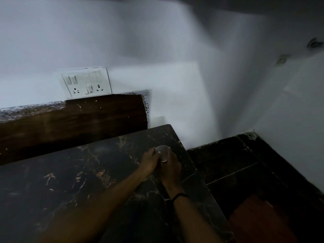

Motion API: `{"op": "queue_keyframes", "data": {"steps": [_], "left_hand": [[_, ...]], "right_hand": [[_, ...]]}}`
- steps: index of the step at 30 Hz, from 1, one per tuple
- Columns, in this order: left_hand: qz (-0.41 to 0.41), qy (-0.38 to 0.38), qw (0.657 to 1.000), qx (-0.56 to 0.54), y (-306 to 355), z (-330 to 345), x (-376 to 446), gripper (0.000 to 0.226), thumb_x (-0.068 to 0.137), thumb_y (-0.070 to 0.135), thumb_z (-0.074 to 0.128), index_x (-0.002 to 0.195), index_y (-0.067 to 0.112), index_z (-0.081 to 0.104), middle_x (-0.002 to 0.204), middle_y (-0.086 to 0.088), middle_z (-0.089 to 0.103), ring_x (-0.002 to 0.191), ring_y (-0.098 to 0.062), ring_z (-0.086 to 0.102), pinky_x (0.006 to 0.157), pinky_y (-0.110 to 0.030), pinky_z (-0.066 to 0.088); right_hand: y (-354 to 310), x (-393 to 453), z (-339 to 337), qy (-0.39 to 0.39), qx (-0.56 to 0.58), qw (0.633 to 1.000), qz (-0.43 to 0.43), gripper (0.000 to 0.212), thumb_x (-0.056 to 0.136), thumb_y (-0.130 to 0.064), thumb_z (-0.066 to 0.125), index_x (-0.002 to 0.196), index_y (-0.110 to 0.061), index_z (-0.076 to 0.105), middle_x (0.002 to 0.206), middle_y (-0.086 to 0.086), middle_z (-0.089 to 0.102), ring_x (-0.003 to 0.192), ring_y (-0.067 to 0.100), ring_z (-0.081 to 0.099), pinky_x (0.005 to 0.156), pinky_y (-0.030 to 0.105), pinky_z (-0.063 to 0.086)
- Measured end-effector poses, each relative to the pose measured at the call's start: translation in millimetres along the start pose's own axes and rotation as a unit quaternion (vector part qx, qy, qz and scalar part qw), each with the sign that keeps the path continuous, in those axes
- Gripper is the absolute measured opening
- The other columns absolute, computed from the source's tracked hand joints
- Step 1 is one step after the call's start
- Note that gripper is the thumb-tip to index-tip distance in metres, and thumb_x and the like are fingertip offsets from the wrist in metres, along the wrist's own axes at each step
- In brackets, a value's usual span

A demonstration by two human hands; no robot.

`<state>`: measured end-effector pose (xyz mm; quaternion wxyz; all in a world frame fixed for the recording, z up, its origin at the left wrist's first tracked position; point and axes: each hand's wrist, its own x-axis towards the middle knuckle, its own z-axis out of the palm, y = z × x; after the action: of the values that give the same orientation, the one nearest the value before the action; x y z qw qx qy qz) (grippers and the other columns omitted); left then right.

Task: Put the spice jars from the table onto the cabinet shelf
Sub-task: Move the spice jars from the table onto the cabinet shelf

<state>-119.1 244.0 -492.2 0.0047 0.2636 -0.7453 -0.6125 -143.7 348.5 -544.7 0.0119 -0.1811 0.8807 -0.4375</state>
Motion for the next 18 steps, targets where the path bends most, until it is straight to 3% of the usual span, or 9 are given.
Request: {"op": "queue_keyframes", "data": {"steps": [1,3,6,9,11,14,18], "left_hand": [[0.01,0.026,0.999,-0.016,1,0,-4,0.034,0.104,0.022,0.042,0.129,0.004,0.056,0.123,-0.02,0.063,0.107,-0.031,0.063,0.098,-0.049,0.05],[0.029,0.106,0.993,-0.032,4,1,-15,0.034,0.105,0.022,0.037,0.106,0.002,0.064,0.109,-0.018,0.067,0.098,-0.031,0.062,0.089,-0.041,0.05],[0.082,0.199,0.976,-0.033,14,-2,-28,0.032,0.105,0.02,0.036,0.082,0.01,0.057,0.086,-0.011,0.06,0.08,-0.022,0.055,0.07,-0.028,0.04],[0.115,0.183,0.973,-0.086,23,-15,-35,0.03,0.104,0.021,0.04,0.082,0.01,0.057,0.08,-0.007,0.059,0.071,-0.015,0.056,0.057,-0.012,0.044],[0.118,0.145,0.977,-0.106,26,-23,-39,0.029,0.102,0.023,0.044,0.086,0.006,0.062,0.086,-0.011,0.064,0.075,-0.017,0.063,0.061,-0.016,0.05],[0.105,0.11,0.978,-0.143,23,-29,-49,0.02,0.098,0.018,0.053,0.095,0.004,0.067,0.097,-0.017,0.069,0.085,-0.024,0.066,0.075,-0.037,0.056],[0.055,0.073,0.978,-0.19,7,-31,-70,0.015,0.096,0.019,0.058,0.102,0.009,0.067,0.096,-0.008,0.071,0.077,-0.015,0.069,0.06,-0.023,0.055]], "right_hand": [[-7,1,-4,0.013,0.019,1.0,0.015,0.084,0.075,-0.069,0.056,0.143,-0.031,0.025,0.137,0.004,0.051,0.121,0.021,0.052,0.092,0.037,0.052],[-21,2,-13,0.036,0.064,0.997,0.02,0.097,0.065,-0.071,0.066,0.143,-0.028,0.029,0.136,0.004,0.052,0.12,0.019,0.052,0.087,0.029,0.049],[-35,12,-30,0.045,0.18,0.983,0.007,0.077,0.065,-0.04,0.086,0.128,-0.024,0.045,0.126,-0.001,0.058,0.114,0.013,0.057,0.09,0.019,0.049],[-39,12,-46,0.006,0.374,0.924,0.073,0.049,0.08,-0.022,0.077,0.123,-0.023,0.055,0.123,0.0,0.063,0.11,0.016,0.063,0.093,0.032,0.055],[-40,9,-52,0.005,0.453,0.885,0.107,0.036,0.088,-0.022,0.068,0.123,-0.018,0.06,0.121,0.007,0.067,0.106,0.023,0.066,0.086,0.038,0.058],[-40,5,-54,0.016,0.5,0.856,0.131,0.031,0.092,-0.023,0.058,0.119,-0.01,0.063,0.117,0.016,0.068,0.107,0.035,0.065,0.08,0.041,0.058],[-42,-11,-52,-0.021,0.496,0.854,0.155,0.039,0.087,-0.033,0.059,0.113,-0.004,0.062,0.118,0.025,0.064,0.108,0.046,0.061,0.089,0.054,0.052]]}}
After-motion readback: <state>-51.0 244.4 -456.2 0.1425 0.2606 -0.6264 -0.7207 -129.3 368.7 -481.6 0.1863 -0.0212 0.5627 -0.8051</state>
